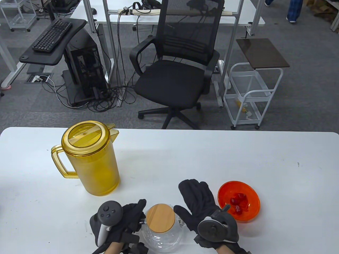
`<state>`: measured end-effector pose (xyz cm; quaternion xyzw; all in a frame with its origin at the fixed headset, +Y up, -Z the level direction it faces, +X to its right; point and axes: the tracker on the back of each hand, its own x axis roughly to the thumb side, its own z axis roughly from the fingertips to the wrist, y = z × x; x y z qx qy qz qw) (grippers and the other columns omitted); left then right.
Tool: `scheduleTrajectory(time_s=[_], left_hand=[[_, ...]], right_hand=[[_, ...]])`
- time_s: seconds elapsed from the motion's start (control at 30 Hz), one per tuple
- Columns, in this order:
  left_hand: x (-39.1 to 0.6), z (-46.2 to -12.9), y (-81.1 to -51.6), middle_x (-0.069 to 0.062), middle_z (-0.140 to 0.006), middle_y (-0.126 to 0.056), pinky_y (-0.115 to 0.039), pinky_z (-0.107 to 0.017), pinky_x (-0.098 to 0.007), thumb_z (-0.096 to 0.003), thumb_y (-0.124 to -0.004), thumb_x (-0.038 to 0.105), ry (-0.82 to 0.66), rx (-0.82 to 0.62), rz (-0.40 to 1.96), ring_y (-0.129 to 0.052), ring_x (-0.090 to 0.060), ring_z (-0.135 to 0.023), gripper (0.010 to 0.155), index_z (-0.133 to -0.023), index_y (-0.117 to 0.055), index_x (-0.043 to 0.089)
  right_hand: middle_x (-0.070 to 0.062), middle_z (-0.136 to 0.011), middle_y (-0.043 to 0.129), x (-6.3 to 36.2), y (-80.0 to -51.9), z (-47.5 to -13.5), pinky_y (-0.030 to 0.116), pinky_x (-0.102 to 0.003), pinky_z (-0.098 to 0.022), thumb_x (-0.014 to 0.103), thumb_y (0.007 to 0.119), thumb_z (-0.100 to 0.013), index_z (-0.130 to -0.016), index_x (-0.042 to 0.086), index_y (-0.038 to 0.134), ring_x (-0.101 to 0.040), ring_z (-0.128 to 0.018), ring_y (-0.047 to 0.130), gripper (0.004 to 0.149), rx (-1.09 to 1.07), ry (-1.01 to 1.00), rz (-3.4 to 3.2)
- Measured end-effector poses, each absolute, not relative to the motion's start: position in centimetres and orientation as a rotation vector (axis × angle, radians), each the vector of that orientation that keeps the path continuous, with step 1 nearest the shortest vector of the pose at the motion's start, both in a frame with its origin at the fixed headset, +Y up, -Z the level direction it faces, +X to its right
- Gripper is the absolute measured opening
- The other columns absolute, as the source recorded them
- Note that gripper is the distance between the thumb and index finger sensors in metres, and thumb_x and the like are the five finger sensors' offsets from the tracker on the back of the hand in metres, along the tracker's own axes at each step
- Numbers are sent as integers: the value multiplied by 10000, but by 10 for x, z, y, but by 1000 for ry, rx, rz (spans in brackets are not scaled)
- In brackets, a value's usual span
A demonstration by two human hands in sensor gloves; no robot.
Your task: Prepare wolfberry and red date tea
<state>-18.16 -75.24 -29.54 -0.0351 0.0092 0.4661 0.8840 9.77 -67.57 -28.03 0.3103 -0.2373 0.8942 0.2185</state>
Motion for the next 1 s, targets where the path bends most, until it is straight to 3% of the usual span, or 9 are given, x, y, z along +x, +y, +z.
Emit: scheduleTrajectory(time_s=[0.8, 1.0], left_hand=[[-179, -293, -752, 73, -124, -893, -852, -356, -362, -571, -645, 546, 8, -84, 831, -976, -92, -180, 465, -351, -893, 219], [-177, -292, -751, 85, -122, -895, -854, -347, -363, -571, -647, 544, 23, -74, 790, -981, -91, -176, 458, -346, -889, 228]], right_hand=[[-268, -1061, 579, 99, -676, -281, 425, -668, -715, 443, 682, -555, -1103, 32, 445, -515, -951, 600, 725, 864, -650, 2464], [-289, -1092, 517, 85, -678, -279, 426, -698, -702, 480, 666, -562, -1127, 38, 401, -543, -972, 545, 765, 903, -504, 2521]])
